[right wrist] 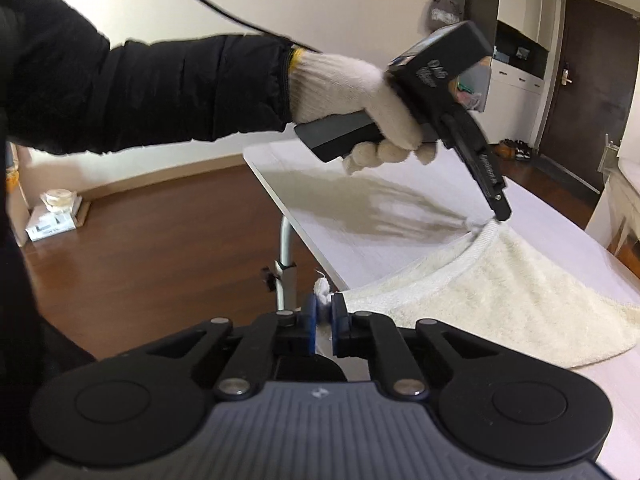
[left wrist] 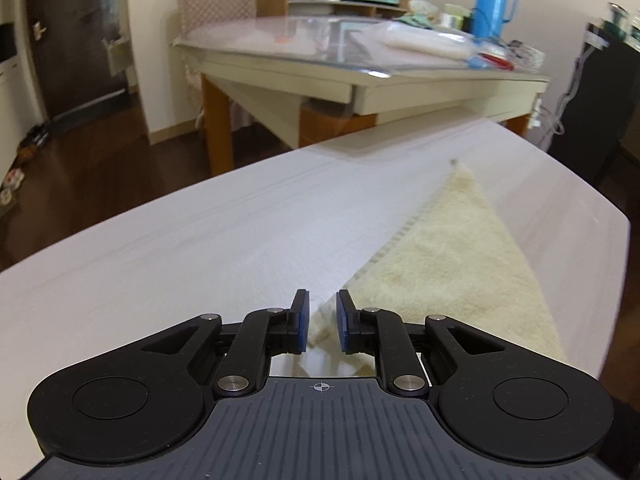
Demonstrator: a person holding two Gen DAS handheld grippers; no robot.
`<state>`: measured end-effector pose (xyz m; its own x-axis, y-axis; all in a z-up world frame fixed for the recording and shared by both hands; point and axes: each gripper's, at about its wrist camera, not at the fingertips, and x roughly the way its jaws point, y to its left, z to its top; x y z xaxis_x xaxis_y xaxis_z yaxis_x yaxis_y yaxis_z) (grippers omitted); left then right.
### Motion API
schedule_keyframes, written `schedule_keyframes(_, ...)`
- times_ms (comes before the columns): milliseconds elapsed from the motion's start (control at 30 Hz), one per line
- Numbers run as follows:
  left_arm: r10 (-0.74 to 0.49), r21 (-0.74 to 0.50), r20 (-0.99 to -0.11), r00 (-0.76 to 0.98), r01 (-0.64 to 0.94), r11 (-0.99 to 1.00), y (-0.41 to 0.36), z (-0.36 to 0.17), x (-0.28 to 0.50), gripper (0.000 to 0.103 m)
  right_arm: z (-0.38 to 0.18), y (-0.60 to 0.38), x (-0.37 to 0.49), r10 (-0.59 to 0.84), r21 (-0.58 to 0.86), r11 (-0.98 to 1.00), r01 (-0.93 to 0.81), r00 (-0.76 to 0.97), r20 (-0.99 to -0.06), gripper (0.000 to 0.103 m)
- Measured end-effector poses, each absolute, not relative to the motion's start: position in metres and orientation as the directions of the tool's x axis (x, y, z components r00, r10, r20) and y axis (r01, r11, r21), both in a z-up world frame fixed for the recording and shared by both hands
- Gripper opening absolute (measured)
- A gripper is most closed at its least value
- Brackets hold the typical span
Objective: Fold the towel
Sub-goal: 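Lift the triangle tip with the right gripper and fold it toward the left gripper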
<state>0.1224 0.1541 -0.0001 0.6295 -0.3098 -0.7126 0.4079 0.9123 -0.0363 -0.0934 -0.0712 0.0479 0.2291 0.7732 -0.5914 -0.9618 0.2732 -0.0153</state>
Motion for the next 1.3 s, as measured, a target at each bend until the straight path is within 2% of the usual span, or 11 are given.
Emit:
schedule_keyframes(233,-0.264,0.059,-0.759,0.595,0.466,0.883,0.142,-0.015,0.108,0.018,0.06,-0.083,-0.091,0.808,0.044,0.255,-0.966,0.188,-0.559,0.008)
schedule_keyframes(333,-0.252,0.079,-0.767,0.59,0.477,0.875,0.139,-0.015,0.108,0.018,0.073,-0.082,-0.077,0.836,0.076,0.246,-0.966,0.172,-0.522,0.008)
schedule_keyframes(400,-0.252,0.078,-0.774,0.581,0.483,0.872,0.139,-0.015,0.11,0.019,0.094,-0.087,-0.058,0.869,0.109,0.256,-0.961,0.18,-0.461,0.007)
schedule_keyframes(533,-0.271,0.046,-0.784,0.559,0.487,0.872,0.144,-0.015,0.117,0.02,0.119,-0.109,-0.013,0.898,0.138,0.304,-0.943,0.236,-0.372,0.007)
schedule_keyframes(633,-0.292,0.002,-0.783,0.549,0.471,0.882,0.151,-0.015,0.121,0.025,0.123,-0.124,0.026,0.9,0.181,0.356,-0.917,0.284,-0.332,0.007)
schedule_keyframes(767,-0.348,-0.102,-0.706,0.616,0.398,0.912,0.172,0.003,0.127,0.024,0.113,-0.154,0.098,0.895,0.318,0.428,-0.846,0.348,-0.279,0.007)
schedule_keyframes(833,-0.342,-0.104,-0.677,0.652,0.374,0.921,0.178,0.011,0.128,0.023,0.102,-0.165,0.128,0.883,0.375,0.464,-0.803,0.382,-0.274,0.007)
schedule_keyframes(933,-0.326,-0.1,-0.646,0.69,0.347,0.932,0.184,0.022,0.13,0.023,0.08,-0.177,0.169,0.838,0.405,0.543,-0.736,0.444,-0.316,0.007)
schedule_keyframes(1300,-0.397,-0.121,-0.662,0.636,0.431,0.894,0.149,0.0,0.112,0.023,0.015,-0.183,0.237,0.73,0.432,0.68,-0.593,0.49,-0.477,0.008)
